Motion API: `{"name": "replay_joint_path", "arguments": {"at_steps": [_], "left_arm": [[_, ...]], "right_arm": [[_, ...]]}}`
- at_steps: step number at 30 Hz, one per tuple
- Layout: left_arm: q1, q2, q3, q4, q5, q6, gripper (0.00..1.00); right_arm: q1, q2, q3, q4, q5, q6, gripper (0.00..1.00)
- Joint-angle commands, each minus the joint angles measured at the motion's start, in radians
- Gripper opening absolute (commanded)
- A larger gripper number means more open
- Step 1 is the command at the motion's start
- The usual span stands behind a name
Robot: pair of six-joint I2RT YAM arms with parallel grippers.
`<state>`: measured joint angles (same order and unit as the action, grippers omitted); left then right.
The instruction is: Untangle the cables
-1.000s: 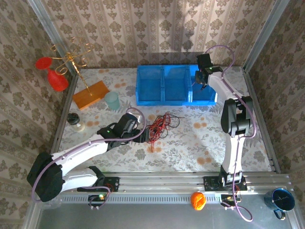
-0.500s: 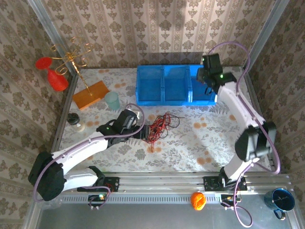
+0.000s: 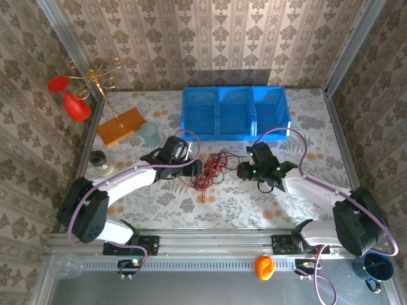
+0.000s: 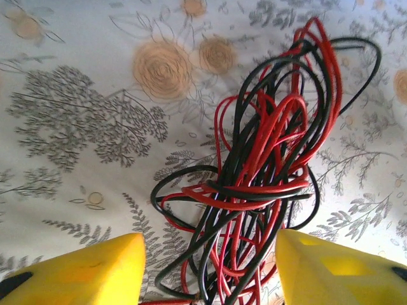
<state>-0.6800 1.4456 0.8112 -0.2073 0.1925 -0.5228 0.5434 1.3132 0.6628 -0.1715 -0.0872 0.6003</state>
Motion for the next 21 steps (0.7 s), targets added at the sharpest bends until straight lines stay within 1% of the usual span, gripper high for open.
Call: {"name": "replay_joint_path", "arguments": {"at_steps": [1,5,9,13,17,21], "left_arm": [[0.0,0.046,0.008,0.046,0.053,-0.008,0.55],[-0.005,0.076,-0.023,0.088,0.074,-0.043,0.51],[-0.041,0.071,-0.057,0.111,0.071,-0.073,0.44],[-0.086,0.063,-0.087,0.13,0.062,-0.103,0.4],[-0.124,0.05,-0.102,0.139,0.047,-0.131,0.39],[-0.151,0.017,-0.107,0.141,0.048,-0.14,0.4]], "right_arm": [[0.023,0.061,0.01,0.184,-0.107,0.07,0.27],[0.041,0.174,0.029,0.265,-0.143,0.091,0.27],[0.041,0.232,0.035,0.325,-0.15,0.112,0.28],[0.041,0.252,0.045,0.33,-0.152,0.11,0.31],[0.04,0.243,0.046,0.3,-0.14,0.098,0.32],[0.024,0.195,0.049,0.225,-0.105,0.062,0.33]]}}
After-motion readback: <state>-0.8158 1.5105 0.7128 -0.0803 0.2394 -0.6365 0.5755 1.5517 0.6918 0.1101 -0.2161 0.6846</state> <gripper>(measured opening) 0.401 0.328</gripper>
